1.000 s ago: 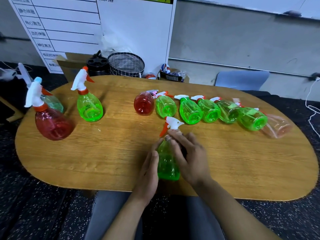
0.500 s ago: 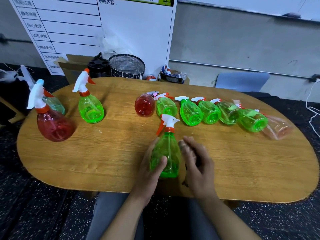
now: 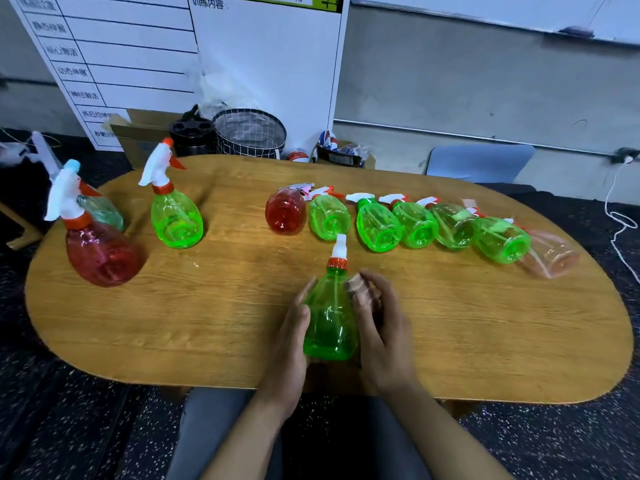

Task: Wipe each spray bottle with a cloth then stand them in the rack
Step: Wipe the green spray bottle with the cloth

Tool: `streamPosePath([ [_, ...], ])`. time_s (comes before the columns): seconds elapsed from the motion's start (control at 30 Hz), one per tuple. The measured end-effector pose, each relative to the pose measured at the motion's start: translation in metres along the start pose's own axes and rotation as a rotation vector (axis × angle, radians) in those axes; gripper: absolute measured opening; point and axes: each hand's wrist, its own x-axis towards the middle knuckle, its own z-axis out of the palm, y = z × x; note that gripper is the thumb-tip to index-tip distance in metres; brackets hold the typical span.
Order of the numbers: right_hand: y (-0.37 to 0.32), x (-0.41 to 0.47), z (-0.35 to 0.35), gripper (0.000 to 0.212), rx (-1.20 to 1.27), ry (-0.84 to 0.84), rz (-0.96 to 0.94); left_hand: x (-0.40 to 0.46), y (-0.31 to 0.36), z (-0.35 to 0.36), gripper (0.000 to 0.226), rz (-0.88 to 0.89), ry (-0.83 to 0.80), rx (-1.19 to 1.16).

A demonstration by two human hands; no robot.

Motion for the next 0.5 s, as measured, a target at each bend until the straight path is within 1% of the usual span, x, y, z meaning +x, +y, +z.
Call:
streamPosePath([
  [0.07,-0.006,0.018,0.0,0.035,0.049,-0.004,0.05,0.001,-0.001,0.001,0.05,-0.015,0.004,0.003],
  [0.1,-0.009,0.025,0.0,0.037,0.021,-0.02,0.056,0.001,-0.001,0.001,0.051,-0.02,0.0,0.0],
  [0.13,-0.009,0.03,0.002,0.04,-0.069,-0.048,0.031,0.001,0.0,0.0,0.051,-0.019,-0.001,-0.005],
  [0.2,-0.009,0.027,0.005,0.043,-0.322,-0.117,-0.081,0.001,0.001,-0.001,0.051,-0.009,0.006,-0.01],
  [0.27,-0.008,0.014,0.006,0.046,-0.48,-0.146,-0.196,0.001,0.001,-0.004,0.051,0.008,0.019,0.015],
  [0.37,0.001,-0.005,-0.003,0.047,-0.523,-0.196,-0.357,0.001,-0.001,-0.006,0.05,0.039,0.034,0.084],
  [0.5,0.017,-0.03,-0.012,0.041,-0.629,-0.358,-0.736,0.005,0.0,-0.005,0.05,0.006,0.036,0.049],
])
